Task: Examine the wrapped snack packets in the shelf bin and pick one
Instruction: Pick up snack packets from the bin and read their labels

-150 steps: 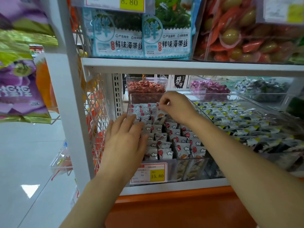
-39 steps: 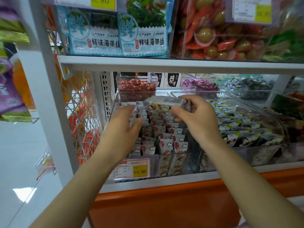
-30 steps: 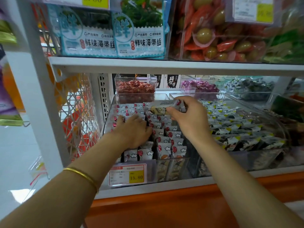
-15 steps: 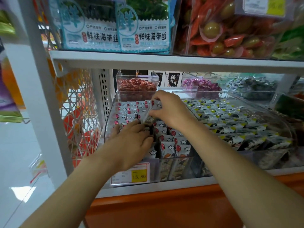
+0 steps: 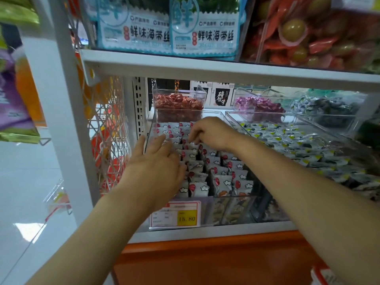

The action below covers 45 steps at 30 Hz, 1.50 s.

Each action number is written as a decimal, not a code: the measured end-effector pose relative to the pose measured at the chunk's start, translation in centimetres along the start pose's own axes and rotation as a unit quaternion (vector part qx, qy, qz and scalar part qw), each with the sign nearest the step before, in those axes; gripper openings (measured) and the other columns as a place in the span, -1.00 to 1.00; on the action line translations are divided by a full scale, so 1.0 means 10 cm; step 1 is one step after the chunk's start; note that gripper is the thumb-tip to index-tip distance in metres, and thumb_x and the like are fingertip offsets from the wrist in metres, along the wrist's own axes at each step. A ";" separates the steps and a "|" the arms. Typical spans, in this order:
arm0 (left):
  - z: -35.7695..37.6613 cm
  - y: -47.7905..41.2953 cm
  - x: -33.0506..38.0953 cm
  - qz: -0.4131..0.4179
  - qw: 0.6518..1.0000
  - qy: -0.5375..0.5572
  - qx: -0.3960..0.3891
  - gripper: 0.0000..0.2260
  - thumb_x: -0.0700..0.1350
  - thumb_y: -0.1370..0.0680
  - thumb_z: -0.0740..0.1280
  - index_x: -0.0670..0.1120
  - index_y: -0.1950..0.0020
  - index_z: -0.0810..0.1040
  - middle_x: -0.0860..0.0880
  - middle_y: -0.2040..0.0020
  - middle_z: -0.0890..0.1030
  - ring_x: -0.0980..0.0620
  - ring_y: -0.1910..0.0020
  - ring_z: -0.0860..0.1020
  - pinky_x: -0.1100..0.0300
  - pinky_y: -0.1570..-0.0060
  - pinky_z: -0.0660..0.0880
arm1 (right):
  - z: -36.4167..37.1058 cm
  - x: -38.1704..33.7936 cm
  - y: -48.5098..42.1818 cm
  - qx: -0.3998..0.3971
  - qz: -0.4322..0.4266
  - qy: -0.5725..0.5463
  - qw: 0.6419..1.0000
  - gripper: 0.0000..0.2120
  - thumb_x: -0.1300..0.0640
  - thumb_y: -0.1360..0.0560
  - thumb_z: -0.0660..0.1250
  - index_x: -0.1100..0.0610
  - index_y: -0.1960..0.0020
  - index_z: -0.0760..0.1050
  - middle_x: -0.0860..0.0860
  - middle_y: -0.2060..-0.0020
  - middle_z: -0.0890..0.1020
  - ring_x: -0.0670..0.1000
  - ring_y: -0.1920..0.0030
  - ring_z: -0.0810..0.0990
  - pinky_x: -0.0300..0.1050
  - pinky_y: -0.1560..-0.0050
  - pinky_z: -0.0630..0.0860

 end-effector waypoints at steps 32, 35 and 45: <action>0.00 0.05 -0.04 0.009 0.988 0.138 0.074 -0.59 0.06 -0.62 -0.02 -0.03 -0.40 0.35 0.01 -0.45 0.30 0.06 -0.50 0.01 0.07 -0.45 -0.24 | 0.04 0.10 -0.09 0.126 0.025 -0.039 0.991 -0.95 0.25 -0.51 0.31 0.19 0.14 0.51 0.04 0.14 0.59 -0.04 0.18 0.48 -0.11 0.09 0.41; -0.01 0.06 -0.04 -0.001 0.983 0.153 0.098 -0.61 0.04 -0.62 0.01 -0.03 -0.39 0.37 0.03 -0.43 0.32 0.07 -0.50 0.03 0.11 -0.43 -0.27 | -0.11 0.09 0.01 0.191 0.008 -0.086 0.978 -0.88 0.26 -0.51 0.30 0.16 0.20 0.45 -0.05 0.25 0.50 -0.08 0.23 0.44 -0.14 0.14 0.38; -0.17 0.17 0.04 -0.053 0.920 0.323 0.215 -0.62 -0.15 -0.60 0.19 -0.12 -0.43 0.32 -0.07 -0.38 0.39 -0.03 -0.32 0.39 0.22 -0.30 0.25 | -0.28 0.11 0.79 0.341 0.040 -0.304 0.889 -0.92 0.26 -0.54 0.26 0.20 0.13 0.43 0.16 0.18 0.57 0.16 0.22 0.59 -0.10 0.26 0.54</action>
Point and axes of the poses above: each hand's wrist, its own y-axis away from the middle knuckle, its own z-axis out of the palm, x = y × z, the point moved 3 cm from there along -y, towards the middle knuckle
